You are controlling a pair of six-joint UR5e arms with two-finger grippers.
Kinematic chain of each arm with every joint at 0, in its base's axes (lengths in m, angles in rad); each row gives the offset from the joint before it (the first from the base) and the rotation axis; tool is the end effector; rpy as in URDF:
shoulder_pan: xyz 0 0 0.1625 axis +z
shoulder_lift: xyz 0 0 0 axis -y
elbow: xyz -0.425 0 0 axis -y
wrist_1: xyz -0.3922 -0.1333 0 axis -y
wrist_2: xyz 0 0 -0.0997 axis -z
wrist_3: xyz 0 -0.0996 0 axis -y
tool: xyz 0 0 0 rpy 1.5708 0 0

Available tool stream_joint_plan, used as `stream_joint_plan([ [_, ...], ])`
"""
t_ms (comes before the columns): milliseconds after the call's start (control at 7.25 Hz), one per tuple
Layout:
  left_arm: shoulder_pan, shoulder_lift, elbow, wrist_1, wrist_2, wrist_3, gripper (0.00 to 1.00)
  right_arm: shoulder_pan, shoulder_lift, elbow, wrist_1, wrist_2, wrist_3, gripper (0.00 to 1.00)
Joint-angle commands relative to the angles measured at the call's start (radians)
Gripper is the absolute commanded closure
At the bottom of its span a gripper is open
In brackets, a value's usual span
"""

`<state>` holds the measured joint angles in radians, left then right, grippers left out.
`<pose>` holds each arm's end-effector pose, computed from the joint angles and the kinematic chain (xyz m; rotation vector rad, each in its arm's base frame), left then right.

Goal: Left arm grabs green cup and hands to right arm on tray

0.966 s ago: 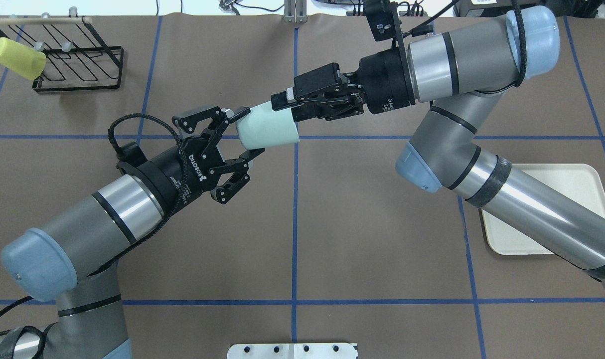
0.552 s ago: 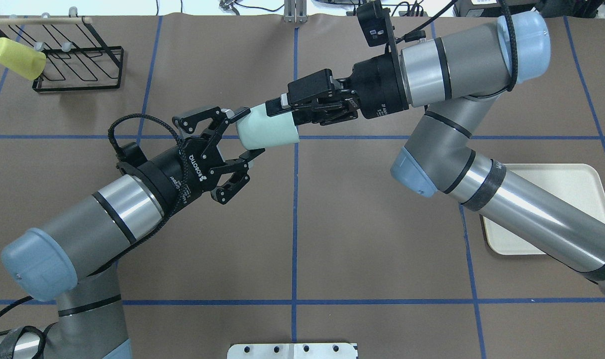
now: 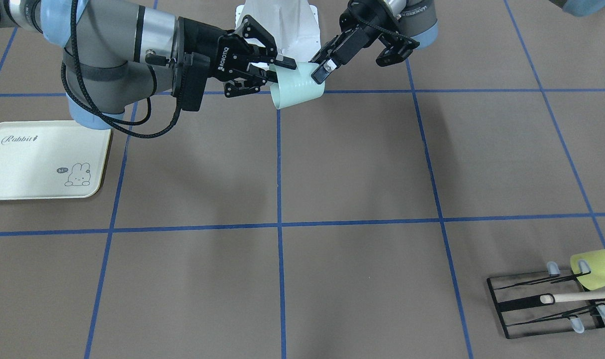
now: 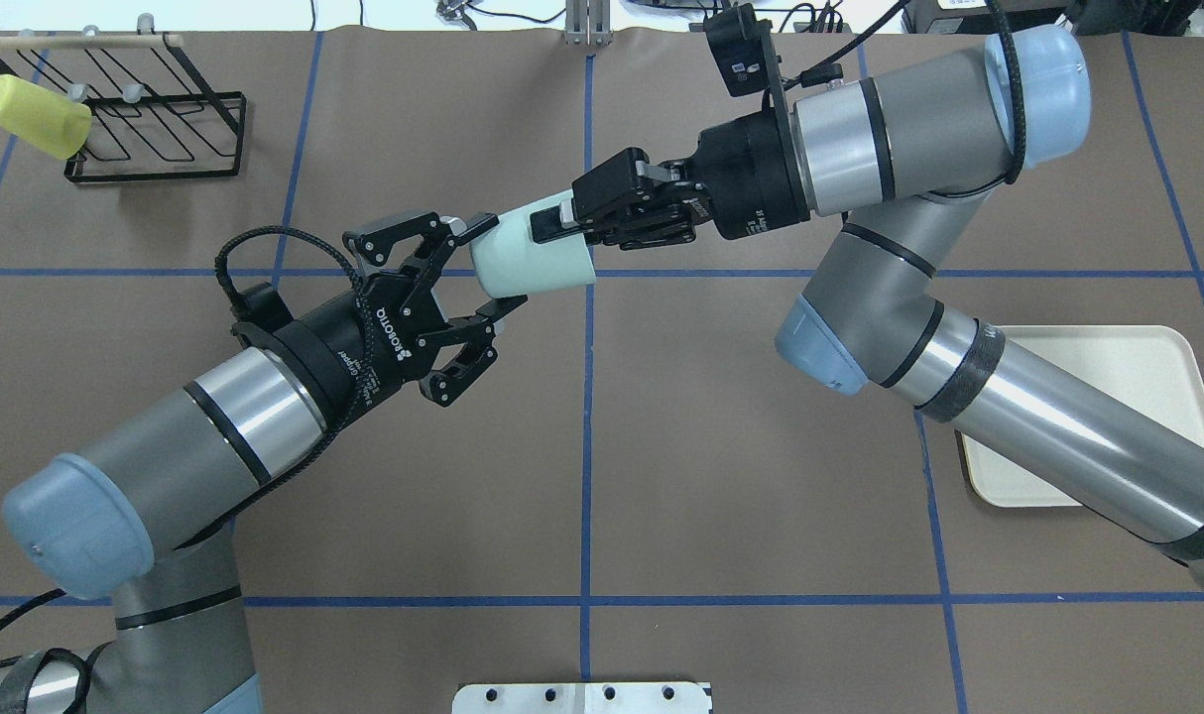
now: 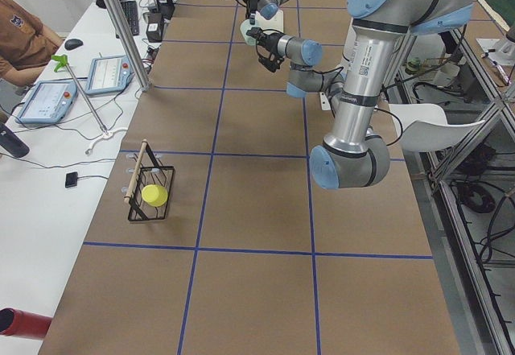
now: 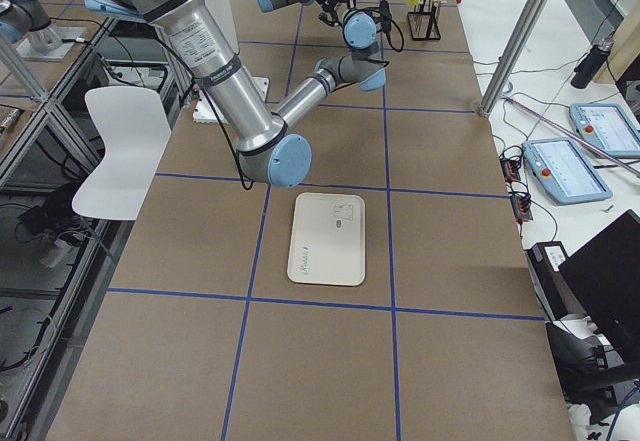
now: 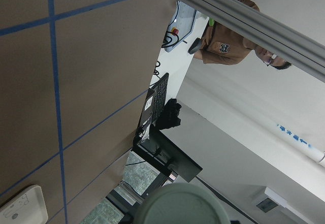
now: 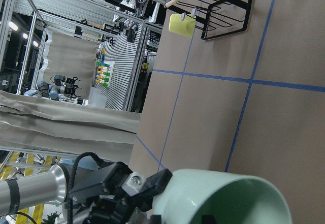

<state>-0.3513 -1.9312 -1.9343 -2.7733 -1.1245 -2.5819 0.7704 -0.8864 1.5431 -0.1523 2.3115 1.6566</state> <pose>0.4024 -0.3353 0.1757 -0.3679 2.1005 -1.2937 -0.3813 -0.4621 0.1295 0.2266 -1.9277 -0.2047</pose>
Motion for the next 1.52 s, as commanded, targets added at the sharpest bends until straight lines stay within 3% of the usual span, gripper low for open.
stream_joint_plan([
  [0, 0.000, 0.000, 0.000, 0.000, 0.000, 0.000, 0.80, 0.001, -0.002, 0.002, 0.000, 0.000, 0.000, 0.76],
  [138, 0.000, 0.001, 0.000, 0.000, 0.000, 0.000, 0.80, 0.001, -0.002, 0.002, 0.000, 0.000, 0.000, 0.76],
  [276, 0.000, 0.001, 0.000, 0.000, 0.000, 0.002, 0.69, 0.001, -0.002, 0.002, 0.000, 0.000, 0.000, 0.77],
  [414, 0.000, 0.001, 0.001, 0.001, -0.001, 0.014, 0.04, 0.001, -0.002, 0.002, 0.000, 0.000, 0.000, 0.86],
  [552, 0.000, 0.009, 0.000, 0.001, -0.003, 0.014, 0.00, 0.001, -0.003, 0.003, 0.000, 0.000, 0.000, 0.99],
  [1103, 0.000, 0.006, -0.008, 0.001, -0.003, 0.014, 0.00, 0.023, -0.014, 0.003, -0.001, -0.001, 0.002, 1.00],
  [1379, -0.002, 0.002, -0.006, 0.012, -0.004, 0.017, 0.00, 0.123, -0.049, 0.002, -0.057, 0.003, -0.009, 1.00],
])
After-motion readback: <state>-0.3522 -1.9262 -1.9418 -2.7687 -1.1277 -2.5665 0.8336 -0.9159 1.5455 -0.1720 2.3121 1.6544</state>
